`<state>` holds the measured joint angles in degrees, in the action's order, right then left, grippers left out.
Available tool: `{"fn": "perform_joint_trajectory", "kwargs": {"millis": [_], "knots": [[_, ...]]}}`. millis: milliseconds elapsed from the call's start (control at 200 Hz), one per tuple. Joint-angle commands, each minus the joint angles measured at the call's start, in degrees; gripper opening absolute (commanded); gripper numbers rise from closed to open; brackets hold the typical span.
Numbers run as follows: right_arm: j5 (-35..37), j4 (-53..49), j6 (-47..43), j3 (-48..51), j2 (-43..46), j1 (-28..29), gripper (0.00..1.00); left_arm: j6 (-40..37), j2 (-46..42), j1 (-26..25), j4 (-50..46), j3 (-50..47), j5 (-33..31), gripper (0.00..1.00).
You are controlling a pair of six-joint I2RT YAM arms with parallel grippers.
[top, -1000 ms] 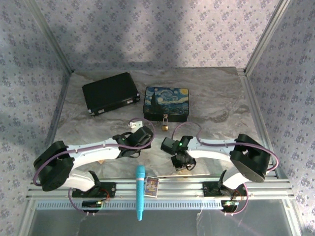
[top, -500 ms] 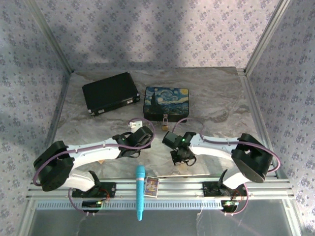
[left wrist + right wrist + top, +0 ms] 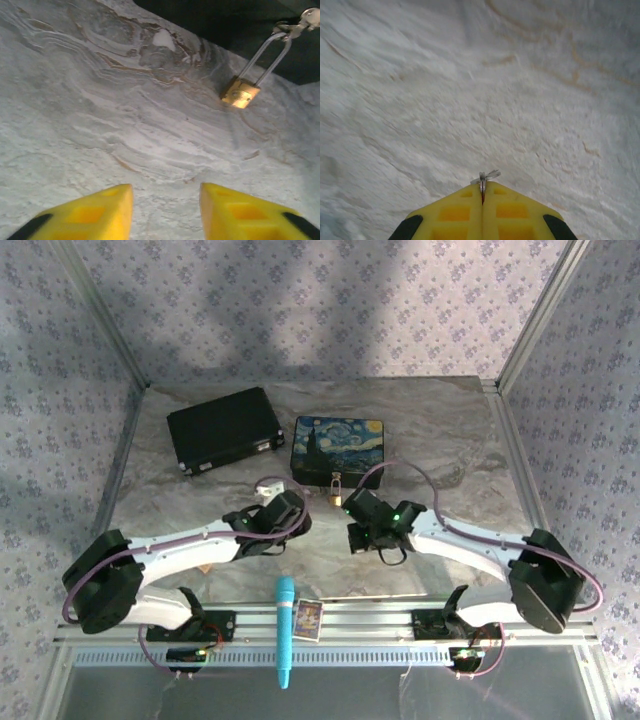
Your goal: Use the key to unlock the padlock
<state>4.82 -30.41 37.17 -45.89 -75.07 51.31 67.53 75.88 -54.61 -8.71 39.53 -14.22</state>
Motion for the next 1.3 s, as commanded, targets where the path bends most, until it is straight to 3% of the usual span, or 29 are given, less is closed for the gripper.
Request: {"fn": "perform_joint_trajectory", "kwargs": {"millis": [0, 95, 190, 360, 485, 620, 930, 1144, 1294], "knots": [[0.73, 8.19, -0.69, 0.54, 3.33, -0.80, 0.00, 13.73, -2.11, 0.91, 11.33, -2.71, 8.38, 0.57], [-0.83, 13.71, -0.77, 0.93, 4.70, -1.49, 0.00, 22.99, -2.09, 0.91, 16.39, -3.29, 10.49, 0.80], [-2.48, 17.69, -0.69, 0.83, 5.11, -1.66, 0.00, 32.55, -1.47, 0.81, 21.75, -4.74, 10.88, 0.91], [-5.70, 20.69, -2.89, 0.70, 4.67, -0.72, 0.00, 41.62, -0.38, 0.77, 32.31, -7.62, 8.85, 0.95], [-7.04, 25.72, -1.62, 2.89, 5.28, 0.06, 0.00, 44.61, 0.68, 0.69, 33.91, -7.35, 9.19, 0.96], [-8.80, 31.66, 1.28, 5.23, 5.29, 0.74, 0.00, 48.34, 2.98, 0.51, 41.99, -8.89, 9.65, 0.95], [-9.20, 36.28, 2.49, 8.06, 5.83, 1.53, 0.00, 48.97, 4.05, 0.55, 44.84, -8.94, 9.90, 0.76], [-8.82, 35.17, 2.80, 9.15, 6.79, 0.81, 0.00, 48.59, 3.50, 0.70, 41.73, -9.38, 10.17, 0.48], [-8.09, 34.63, 3.13, 9.96, 8.22, 0.64, 0.00, 47.34, 2.87, 1.04, 38.10, -8.82, 10.17, 0.38]]}}
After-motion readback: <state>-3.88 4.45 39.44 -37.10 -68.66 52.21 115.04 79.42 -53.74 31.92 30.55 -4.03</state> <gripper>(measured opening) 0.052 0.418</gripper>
